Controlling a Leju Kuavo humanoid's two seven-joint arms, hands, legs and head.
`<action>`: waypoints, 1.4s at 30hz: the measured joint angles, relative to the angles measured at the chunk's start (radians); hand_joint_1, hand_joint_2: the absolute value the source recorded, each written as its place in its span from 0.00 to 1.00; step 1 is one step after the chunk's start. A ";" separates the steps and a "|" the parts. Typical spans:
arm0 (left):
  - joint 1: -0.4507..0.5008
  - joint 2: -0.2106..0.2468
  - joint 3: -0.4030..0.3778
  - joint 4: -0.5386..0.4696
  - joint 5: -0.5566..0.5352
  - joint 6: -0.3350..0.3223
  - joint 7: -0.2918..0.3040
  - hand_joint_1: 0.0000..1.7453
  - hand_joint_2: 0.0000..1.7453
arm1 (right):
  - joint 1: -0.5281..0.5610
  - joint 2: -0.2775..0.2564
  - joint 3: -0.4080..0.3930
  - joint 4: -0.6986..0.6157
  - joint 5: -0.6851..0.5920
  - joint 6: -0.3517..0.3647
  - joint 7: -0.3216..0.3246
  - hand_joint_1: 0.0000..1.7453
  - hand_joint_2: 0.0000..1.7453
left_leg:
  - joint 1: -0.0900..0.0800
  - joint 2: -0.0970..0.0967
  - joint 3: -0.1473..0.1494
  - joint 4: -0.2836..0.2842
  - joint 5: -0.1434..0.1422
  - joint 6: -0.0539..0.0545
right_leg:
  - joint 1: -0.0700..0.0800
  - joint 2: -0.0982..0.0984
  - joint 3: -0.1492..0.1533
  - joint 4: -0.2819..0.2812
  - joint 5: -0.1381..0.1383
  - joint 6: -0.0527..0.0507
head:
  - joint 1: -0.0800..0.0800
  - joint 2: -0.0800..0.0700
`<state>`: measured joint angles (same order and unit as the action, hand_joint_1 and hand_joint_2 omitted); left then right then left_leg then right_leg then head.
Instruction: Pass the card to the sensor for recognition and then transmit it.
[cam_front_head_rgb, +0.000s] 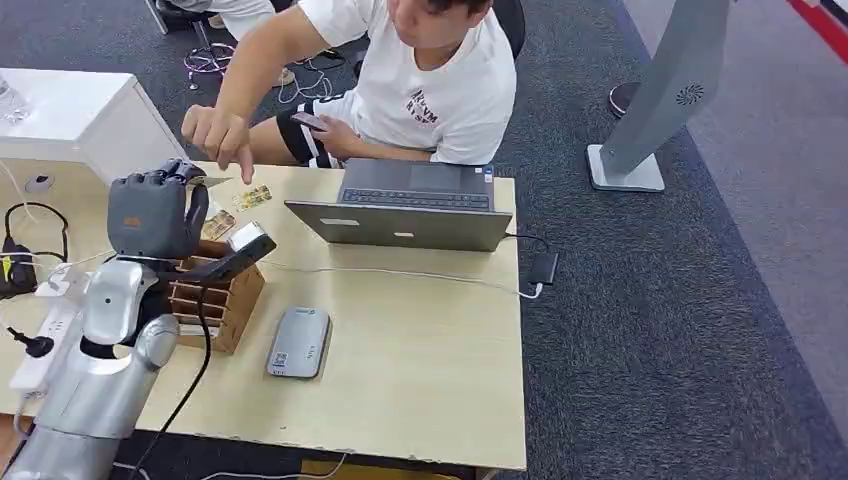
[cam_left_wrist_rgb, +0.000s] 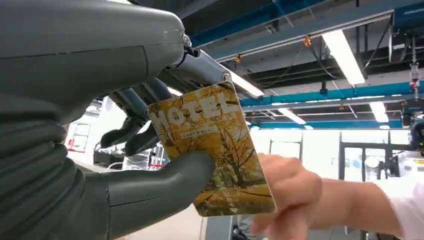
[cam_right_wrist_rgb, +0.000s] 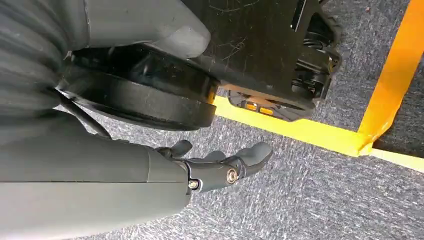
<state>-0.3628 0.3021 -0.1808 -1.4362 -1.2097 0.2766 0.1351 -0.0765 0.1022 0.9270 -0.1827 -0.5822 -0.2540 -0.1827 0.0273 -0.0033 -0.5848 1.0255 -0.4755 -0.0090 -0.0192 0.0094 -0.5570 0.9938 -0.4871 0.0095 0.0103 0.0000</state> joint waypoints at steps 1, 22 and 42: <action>0.010 0.000 -0.003 -0.009 0.003 0.008 -0.003 1.00 1.00 | 0.000 0.000 0.000 0.000 0.001 -0.002 0.000 0.00 1.00 | 0.000 0.000 0.000 0.000 0.000 0.000 | 0.000 0.000 0.000 0.000 0.000 0.000 | 0.000 0.000; 0.256 -0.011 -0.166 -0.133 -0.109 -0.111 0.004 1.00 1.00 | 0.000 0.011 0.008 0.000 0.009 -0.023 0.025 0.00 1.00 | 0.000 0.000 0.000 0.000 0.000 0.000 | 0.000 0.000 0.000 0.000 0.000 0.000 | 0.000 0.000; 0.261 -0.008 -0.253 -0.008 -0.135 -0.267 0.040 1.00 1.00 | -0.004 0.013 0.026 0.000 0.030 -0.021 0.032 0.00 1.00 | 0.000 0.000 0.000 0.000 0.000 0.000 | 0.000 0.000 0.000 0.000 0.000 0.000 | 0.000 0.000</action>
<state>-0.1014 0.2938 -0.4334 -1.4442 -1.3443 0.0091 0.1755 -0.0805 0.1152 0.9533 -0.1823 -0.5524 -0.2750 -0.1511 0.0273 -0.0034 -0.5851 1.0255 -0.4758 -0.0090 -0.0191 0.0094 -0.5571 0.9936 -0.4873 0.0095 0.0099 0.0000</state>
